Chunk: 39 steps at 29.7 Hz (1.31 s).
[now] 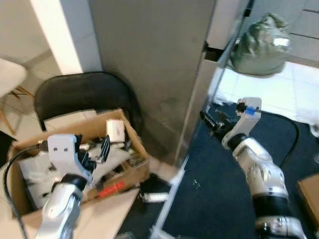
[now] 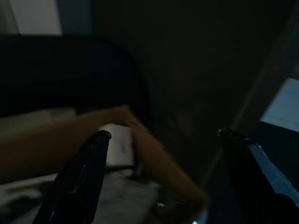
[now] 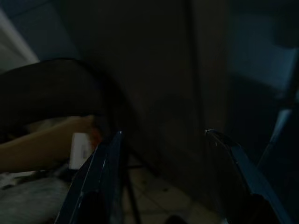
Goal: Picking trash to rubbish bin
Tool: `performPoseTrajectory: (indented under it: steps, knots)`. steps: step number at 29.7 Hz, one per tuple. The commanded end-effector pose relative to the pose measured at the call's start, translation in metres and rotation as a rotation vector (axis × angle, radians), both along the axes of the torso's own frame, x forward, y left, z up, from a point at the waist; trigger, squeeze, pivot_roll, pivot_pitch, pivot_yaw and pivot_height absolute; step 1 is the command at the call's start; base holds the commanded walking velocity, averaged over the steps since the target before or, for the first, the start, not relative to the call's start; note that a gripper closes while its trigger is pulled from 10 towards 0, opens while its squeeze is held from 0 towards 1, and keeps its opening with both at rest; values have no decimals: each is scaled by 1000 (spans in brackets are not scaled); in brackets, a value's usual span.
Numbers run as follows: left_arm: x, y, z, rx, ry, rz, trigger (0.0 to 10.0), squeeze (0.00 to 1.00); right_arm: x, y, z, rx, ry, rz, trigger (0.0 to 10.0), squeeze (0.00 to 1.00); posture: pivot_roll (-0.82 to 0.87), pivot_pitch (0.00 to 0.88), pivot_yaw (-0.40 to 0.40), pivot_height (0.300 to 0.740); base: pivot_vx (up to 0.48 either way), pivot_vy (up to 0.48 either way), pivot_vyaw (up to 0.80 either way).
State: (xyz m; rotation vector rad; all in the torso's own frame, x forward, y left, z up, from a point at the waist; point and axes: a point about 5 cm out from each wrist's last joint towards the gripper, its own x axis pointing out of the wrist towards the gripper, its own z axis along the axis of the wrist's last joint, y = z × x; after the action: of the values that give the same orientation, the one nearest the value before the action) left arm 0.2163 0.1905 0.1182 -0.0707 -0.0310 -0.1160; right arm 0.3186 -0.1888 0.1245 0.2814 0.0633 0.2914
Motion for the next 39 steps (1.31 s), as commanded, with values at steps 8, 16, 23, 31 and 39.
performPoseTrajectory:
  steps: [8,16,23,31,39]
  knots:
    - [0,0,0,-31,-2,-5,10000,0,2,-12,4,11,-33,-83,10000,0,-34,0,-33,740,0,0,0]
    - [-1,0,0,-40,-5,-8,10000,0,-4,-9,4,-39,-50,-75,10000,0,-44,0,-30,740,0,0,0]
    - [-2,0,1,-56,-9,-14,10000,0,-1,-8,-1,-29,6,-76,10000,0,-55,0,-26,740,0,0,-229]
    - [-2,-1,2,-69,-14,-17,10000,0,3,-11,-1,2,10,-89,10000,0,-54,0,-30,740,0,0,-800]
    - [-3,-1,3,-88,-15,-24,10000,0,3,-11,1,17,9,-97,10000,0,-53,0,-33,740,0,0,-800]
